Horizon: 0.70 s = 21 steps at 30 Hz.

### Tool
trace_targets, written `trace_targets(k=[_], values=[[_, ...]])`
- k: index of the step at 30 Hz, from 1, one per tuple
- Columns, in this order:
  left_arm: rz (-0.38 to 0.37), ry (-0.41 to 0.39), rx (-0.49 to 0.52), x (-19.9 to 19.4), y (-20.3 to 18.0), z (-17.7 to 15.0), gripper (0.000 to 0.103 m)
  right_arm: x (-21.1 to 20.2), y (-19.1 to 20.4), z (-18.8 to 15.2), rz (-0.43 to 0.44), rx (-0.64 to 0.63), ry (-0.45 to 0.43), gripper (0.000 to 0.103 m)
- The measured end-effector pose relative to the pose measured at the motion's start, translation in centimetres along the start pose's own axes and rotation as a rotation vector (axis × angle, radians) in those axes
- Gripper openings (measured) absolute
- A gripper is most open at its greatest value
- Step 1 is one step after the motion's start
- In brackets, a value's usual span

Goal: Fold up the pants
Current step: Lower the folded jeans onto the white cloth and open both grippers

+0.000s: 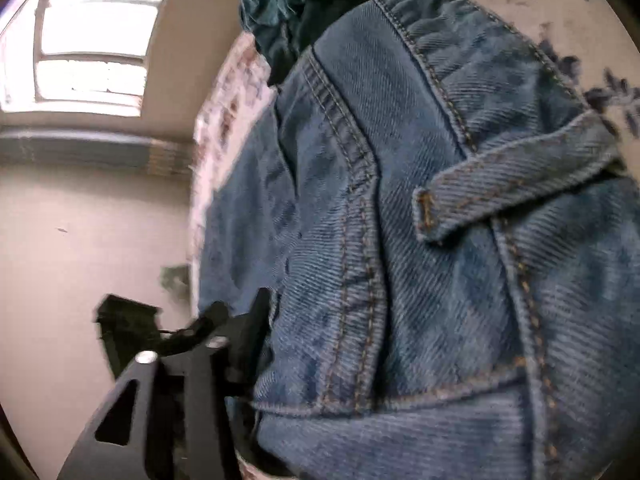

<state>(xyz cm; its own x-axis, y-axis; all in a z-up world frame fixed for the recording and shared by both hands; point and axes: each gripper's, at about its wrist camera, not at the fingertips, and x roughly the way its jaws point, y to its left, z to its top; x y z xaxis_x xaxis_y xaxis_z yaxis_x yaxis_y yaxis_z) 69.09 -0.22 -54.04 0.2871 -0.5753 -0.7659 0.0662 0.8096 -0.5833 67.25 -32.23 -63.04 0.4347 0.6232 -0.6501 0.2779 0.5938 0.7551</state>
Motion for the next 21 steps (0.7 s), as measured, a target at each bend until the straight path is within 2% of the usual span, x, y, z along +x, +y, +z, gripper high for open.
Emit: trace_targets(k=[4, 5, 6, 8, 11, 13, 15, 17, 18, 19, 21], values=[[0.133, -0.018, 0.103, -1.8, -1.5, -1.7, 0.067, -2.4, 1.1, -1.4, -0.15, -0.069, -0.011, 0.069], [0.17, -0.017, 0.142, -1.8, -2.1, -2.3, 0.068, -3.1, 1.5, -2.0, -0.214, -0.081, -0.016, 0.077], [0.206, -0.013, 0.165, -1.4, -2.0, -2.1, 0.07, -3.6, 1.9, -2.4, -0.269, -0.092, -0.025, 0.079], [0.259, 0.0, 0.196, -0.8, -2.2, -2.4, 0.074, -4.3, 2.4, -3.4, -0.395, -0.122, -0.029, 0.092], [0.318, 0.029, 0.229, -0.1, -2.3, -2.6, 0.079, -4.1, 2.6, -3.6, -0.519, -0.138, -0.008, 0.099], [0.336, 0.044, 0.227, 0.0, -2.4, -3.0, 0.08, -3.8, 2.8, -3.5, -0.591, -0.16, 0.005, 0.1], [0.371, 0.046, 0.224, -0.5, -3.2, -3.1, 0.08, -4.2, 3.7, -3.3, -0.618, -0.17, -0.001, 0.1], [0.434, 0.02, 0.243, -1.4, -4.7, -3.0, 0.089, -4.9, 5.7, -2.8, -0.656, -0.193, -0.024, 0.102], [0.457, 0.002, 0.248, -2.0, -5.4, -3.0, 0.092, -5.4, 6.3, -2.7, -0.662, -0.244, -0.019, 0.102], [0.474, -0.016, 0.253, -2.6, -6.1, -3.0, 0.099, -6.2, 7.5, -2.8, -0.711, -0.279, -0.061, 0.102], [0.487, -0.036, 0.259, -3.6, -7.4, -2.9, 0.102, -7.6, 9.5, -3.3, -0.76, -0.328, -0.118, 0.102]])
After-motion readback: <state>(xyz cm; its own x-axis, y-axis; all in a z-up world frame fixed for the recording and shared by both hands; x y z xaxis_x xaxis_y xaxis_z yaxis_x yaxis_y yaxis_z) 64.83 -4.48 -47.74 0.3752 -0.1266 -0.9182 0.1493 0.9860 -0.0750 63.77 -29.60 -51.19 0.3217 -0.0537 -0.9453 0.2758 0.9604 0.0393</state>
